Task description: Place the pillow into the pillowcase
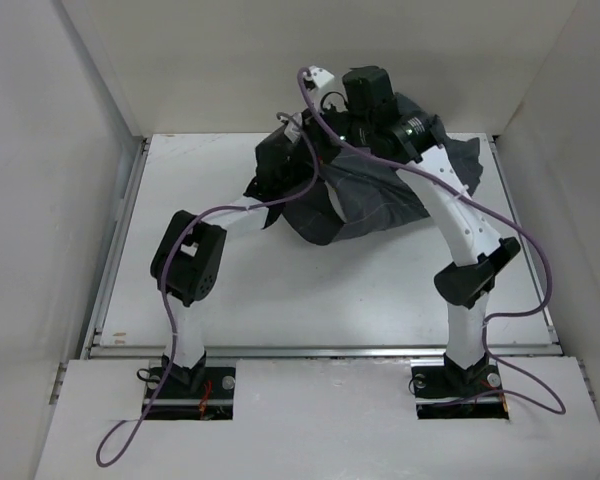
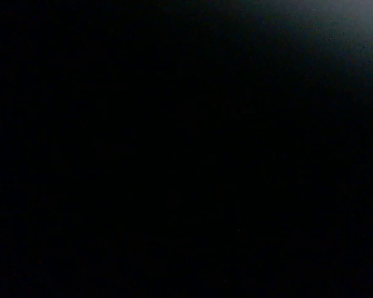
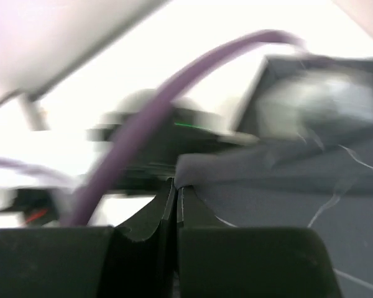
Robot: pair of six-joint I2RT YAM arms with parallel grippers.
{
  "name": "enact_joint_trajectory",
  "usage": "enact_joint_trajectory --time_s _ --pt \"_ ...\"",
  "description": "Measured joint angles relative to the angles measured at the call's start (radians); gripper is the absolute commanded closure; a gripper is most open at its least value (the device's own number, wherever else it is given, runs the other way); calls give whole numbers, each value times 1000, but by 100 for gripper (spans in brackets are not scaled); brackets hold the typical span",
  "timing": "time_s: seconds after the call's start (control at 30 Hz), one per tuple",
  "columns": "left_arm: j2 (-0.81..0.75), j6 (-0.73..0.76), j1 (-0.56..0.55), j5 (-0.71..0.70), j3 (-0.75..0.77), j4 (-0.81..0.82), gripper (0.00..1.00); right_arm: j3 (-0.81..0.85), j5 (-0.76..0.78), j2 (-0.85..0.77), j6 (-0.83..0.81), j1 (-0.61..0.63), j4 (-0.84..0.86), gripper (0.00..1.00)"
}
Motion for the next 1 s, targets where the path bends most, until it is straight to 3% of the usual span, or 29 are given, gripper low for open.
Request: enact_joint_trajectory --time_s 0.1,0.4,0.47,0.5,0.6,0.7,1.0 --pt "55 -34 -10 -51 17 36 100 0 -69 -12 34 59 -1 100" --pt "89 -69 -13 -131 -13 32 100 -117 -85 -56 87 52 47 100" --pt "55 -46 -12 -142 -43 -24 81 -149 -78 -74 96 52 56 100" --pt "27 -31 -12 -148 -61 -72 50 -163 -76 -82 101 50 58 100" --pt "-90 20 -12 -175 -121 -236 20 -210 -76 -114 124 31 80 100" --pt "-227 77 -14 -216 -198 -394 13 -264 -77 -154 146 -13 97 100" --pt "-530 193 -19 -321 -402 -806 11 -407 -143 -213 193 -144 204 100"
